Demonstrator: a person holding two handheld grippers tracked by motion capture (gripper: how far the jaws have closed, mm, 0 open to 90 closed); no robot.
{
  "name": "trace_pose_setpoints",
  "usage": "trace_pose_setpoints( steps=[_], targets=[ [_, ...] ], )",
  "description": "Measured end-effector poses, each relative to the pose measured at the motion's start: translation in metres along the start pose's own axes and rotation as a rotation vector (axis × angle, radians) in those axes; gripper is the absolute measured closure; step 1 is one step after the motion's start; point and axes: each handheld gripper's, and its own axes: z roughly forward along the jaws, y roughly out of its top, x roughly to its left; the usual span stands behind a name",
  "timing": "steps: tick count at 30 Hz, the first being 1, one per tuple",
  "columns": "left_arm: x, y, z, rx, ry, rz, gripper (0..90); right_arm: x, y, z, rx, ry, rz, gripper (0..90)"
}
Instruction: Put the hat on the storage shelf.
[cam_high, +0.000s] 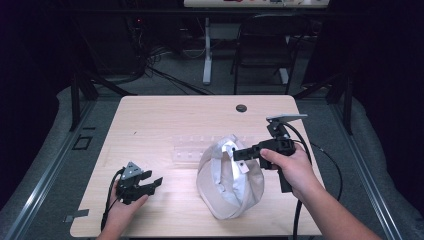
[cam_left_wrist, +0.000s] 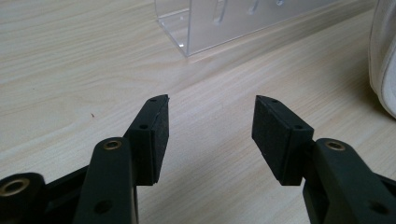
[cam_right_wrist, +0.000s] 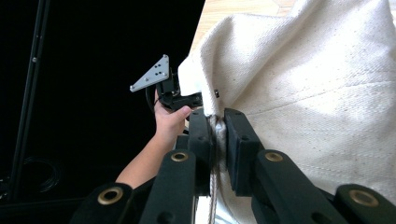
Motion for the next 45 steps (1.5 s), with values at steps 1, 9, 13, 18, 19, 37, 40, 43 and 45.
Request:
trace_pose_setpoints(
  steps=[1, 9, 13, 18, 19, 37, 40, 43, 45],
  targets=[
    [0.0, 0.0, 0.0, -0.001, 0.0, -0.001, 46.4, 0.0, 0.0, -0.001, -0.003, 0.001, 0.003, 82.1],
    [-0.003, 0.0, 0.002, 0.0, -0.006, 0.005, 46.4, 0.005, 0.002, -0.014, -0.025, 0.018, 0.004, 82.1],
    [-0.004, 0.0, 0.002, 0.003, -0.008, 0.006, 46.4, 0.007, 0.004, -0.021, -0.048, 0.039, 0.004, 82.1],
    [-0.007, 0.0, 0.002, -0.002, -0.013, 0.003, 46.4, 0.008, 0.008, -0.028, -0.069, 0.062, 0.02, 82.1],
    [-0.007, 0.0, 0.002, -0.008, -0.015, 0.01, 46.4, 0.008, 0.009, -0.03, -0.077, 0.067, 0.026, 82.1],
    [-0.022, 0.004, 0.0, -0.029, -0.042, 0.03, 46.4, 0.02, 0.024, -0.041, -0.129, 0.087, 0.016, 82.1],
    [-0.023, 0.005, -0.001, -0.037, -0.051, 0.03, 46.4, 0.02, 0.026, -0.039, -0.131, 0.089, 0.018, 82.1],
    [-0.025, 0.007, -0.002, -0.043, -0.049, 0.041, 46.4, 0.022, 0.03, -0.038, -0.125, 0.088, 0.013, 82.1],
    [-0.026, 0.007, -0.002, -0.04, -0.05, 0.043, 46.3, 0.023, 0.032, -0.037, -0.128, 0.086, 0.012, 82.1]
  ],
)
